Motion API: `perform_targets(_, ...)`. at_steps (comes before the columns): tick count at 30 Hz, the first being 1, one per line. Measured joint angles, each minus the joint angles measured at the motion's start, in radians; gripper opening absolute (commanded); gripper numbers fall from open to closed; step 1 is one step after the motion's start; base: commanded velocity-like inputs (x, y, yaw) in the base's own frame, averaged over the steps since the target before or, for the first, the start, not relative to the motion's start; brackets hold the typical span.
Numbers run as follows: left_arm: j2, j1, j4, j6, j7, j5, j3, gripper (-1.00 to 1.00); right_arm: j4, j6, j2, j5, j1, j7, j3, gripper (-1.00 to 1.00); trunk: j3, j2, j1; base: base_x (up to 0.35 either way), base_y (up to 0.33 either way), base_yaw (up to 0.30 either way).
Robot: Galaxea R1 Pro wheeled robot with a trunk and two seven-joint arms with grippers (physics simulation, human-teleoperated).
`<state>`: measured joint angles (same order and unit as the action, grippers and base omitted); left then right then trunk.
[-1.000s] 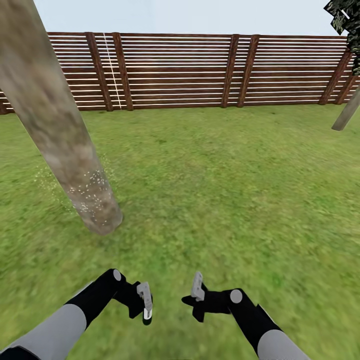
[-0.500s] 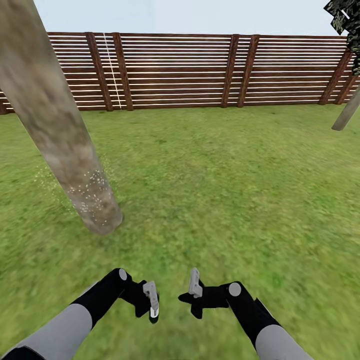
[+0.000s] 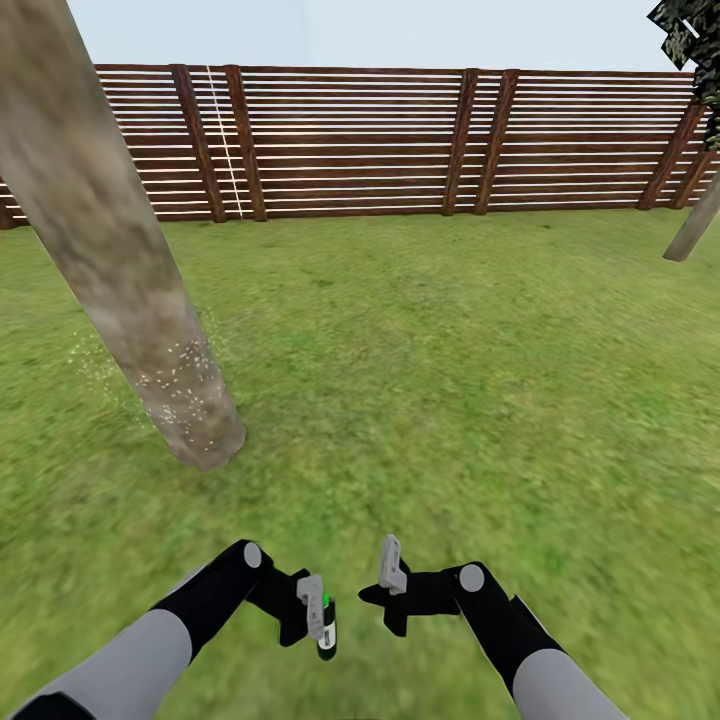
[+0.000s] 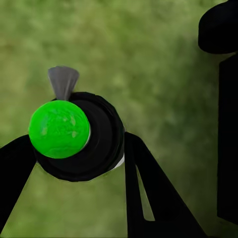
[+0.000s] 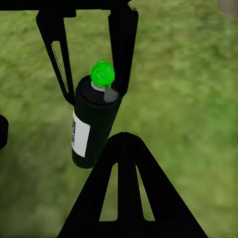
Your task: In the garden, pick up the pesticide atomizer on the floor and spray pesticide onto both trees until each tree trunk is fully covered.
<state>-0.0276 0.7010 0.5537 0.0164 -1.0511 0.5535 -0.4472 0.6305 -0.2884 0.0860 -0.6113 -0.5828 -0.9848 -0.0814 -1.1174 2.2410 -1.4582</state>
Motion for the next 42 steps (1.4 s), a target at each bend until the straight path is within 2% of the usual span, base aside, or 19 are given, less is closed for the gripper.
perform_targets(2, 0.015, 0.0, -0.002, 0.001, 0.004, 0.003, 0.001, -1.0, 0.0, 0.0, 0.0, 0.001, 0.0, 0.0, 0.0, -1.0, 0.0, 0.0, 0.0, 0.0, 0.0, 0.0)
perform_targets(22, 0.059, 0.0, 0.009, 0.004, 0.009, -0.003, 0.002, -1.0, 0.002, 0.0, 0.0, 0.001, 0.0, 0.0, 0.0, -1.0, 0.0, 0.0, 0.0, 0.0, 0.0, 0.0)
perform_targets(28, 0.061, 0.0, 0.009, 0.003, 0.01, -0.004, 0.003, -1.0, 0.002, 0.0, 0.0, 0.001, 0.0, 0.0, 0.0, -1.0, 0.0, 0.0, 0.0, 0.0, 0.0, 0.0)
perform_targets(33, 0.079, 0.0, 0.009, 0.002, 0.011, -0.007, 0.008, -1.0, 0.002, 0.0, 0.0, 0.002, 0.0, 0.0, 0.0, -1.0, 0.0, 0.0, 0.0, 0.0, 0.0, 0.0)
perform_targets(42, 0.082, 0.0, 0.009, 0.002, 0.011, -0.009, 0.01, -1.0, 0.002, 0.0, 0.0, 0.002, 0.0, 0.0, 0.0, -1.0, 0.0, 0.0, 0.0, 0.0, 0.0, 0.0)
